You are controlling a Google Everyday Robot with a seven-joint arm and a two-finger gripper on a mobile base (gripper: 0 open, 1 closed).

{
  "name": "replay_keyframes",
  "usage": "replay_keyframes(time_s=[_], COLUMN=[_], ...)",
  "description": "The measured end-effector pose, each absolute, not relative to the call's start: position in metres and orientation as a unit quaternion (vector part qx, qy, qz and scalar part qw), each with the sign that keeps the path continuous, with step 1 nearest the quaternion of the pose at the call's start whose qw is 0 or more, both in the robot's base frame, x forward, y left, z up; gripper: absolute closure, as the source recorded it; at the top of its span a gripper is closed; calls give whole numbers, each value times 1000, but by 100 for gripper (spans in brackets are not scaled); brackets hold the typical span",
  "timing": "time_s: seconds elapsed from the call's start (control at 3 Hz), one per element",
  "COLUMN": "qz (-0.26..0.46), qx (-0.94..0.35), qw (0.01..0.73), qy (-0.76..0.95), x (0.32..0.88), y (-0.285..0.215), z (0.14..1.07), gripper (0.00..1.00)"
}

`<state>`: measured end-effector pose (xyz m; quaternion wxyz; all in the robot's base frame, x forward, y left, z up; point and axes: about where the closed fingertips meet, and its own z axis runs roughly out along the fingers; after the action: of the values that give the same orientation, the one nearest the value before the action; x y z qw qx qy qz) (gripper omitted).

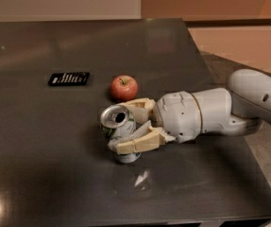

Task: Place 7up can upright

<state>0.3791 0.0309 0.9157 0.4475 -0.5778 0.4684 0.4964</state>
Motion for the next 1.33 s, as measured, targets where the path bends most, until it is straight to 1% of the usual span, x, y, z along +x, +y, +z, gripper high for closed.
replay_keyframes(time_s=[0.33,0.67,1.33], qz=[505,513,527], qx=[-568,-559,-540], qw=[459,467,469], qy=[460,455,460], x=[384,386,392], y=[27,24,19], z=[913,909,900], gripper=[100,83,38])
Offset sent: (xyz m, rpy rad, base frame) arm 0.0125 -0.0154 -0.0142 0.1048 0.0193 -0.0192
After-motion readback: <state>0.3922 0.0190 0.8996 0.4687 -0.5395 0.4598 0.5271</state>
